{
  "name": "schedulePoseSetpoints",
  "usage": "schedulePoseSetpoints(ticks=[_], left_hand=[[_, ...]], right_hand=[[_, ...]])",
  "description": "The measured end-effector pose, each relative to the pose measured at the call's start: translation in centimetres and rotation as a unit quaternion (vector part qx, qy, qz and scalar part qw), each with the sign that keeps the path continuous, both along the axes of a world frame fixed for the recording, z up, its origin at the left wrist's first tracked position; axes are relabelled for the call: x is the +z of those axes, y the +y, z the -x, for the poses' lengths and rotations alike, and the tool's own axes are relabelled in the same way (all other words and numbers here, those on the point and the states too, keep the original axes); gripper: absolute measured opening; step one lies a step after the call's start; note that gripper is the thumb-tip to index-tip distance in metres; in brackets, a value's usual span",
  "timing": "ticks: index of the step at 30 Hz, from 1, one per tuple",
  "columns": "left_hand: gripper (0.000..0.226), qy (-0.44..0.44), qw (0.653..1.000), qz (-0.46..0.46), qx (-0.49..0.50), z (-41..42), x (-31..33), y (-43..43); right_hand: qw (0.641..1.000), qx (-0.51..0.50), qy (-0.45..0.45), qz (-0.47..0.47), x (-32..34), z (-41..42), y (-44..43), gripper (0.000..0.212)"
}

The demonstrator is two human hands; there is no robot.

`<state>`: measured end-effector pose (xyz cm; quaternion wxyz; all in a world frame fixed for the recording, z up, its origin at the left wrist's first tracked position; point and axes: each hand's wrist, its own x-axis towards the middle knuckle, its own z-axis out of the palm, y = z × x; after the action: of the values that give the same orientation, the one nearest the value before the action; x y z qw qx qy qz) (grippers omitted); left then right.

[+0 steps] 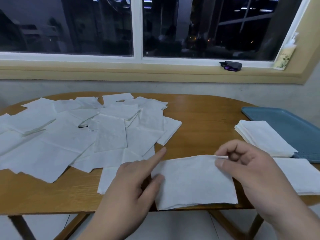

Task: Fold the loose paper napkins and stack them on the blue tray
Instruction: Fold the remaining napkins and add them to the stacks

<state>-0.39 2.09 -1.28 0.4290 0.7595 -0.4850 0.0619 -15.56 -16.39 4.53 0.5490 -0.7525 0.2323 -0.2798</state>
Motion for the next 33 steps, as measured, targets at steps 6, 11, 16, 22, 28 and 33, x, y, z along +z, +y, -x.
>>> schedulePoseSetpoints(ticks=[6,11,16,22,28,33], left_hand=[[0.023,-0.036,0.997,-0.068,0.012,-0.6,-0.7,-1.1],[0.023,-0.015,0.995,-0.099,0.028,-0.6,-1.0,-1.5],[0.025,-0.041,0.988,-0.132,0.063,-0.4,-1.0,-1.6],[0.02,-0.035,0.985,-0.153,0.069,0.0,-0.6,-1.5],[0.014,-0.004,0.99,-0.123,0.072,-0.1,-0.7,-1.5],[0.023,0.036,0.994,-0.077,0.073,-0.4,-0.8,-1.5]], right_hand=[[0.989,-0.066,0.087,0.097,-3.0,-1.2,-1.7,0.015],[0.977,-0.066,0.122,0.161,-4.3,-1.6,-1.7,0.008],[0.974,-0.067,0.111,0.186,-4.9,-1.6,-1.7,0.012],[0.966,-0.066,0.135,0.212,-5.2,-1.4,-1.7,0.021],[0.958,-0.073,0.148,0.234,-5.5,-1.5,-1.7,0.023],[0.964,-0.091,0.118,0.222,-5.3,-1.3,-1.4,0.022]])
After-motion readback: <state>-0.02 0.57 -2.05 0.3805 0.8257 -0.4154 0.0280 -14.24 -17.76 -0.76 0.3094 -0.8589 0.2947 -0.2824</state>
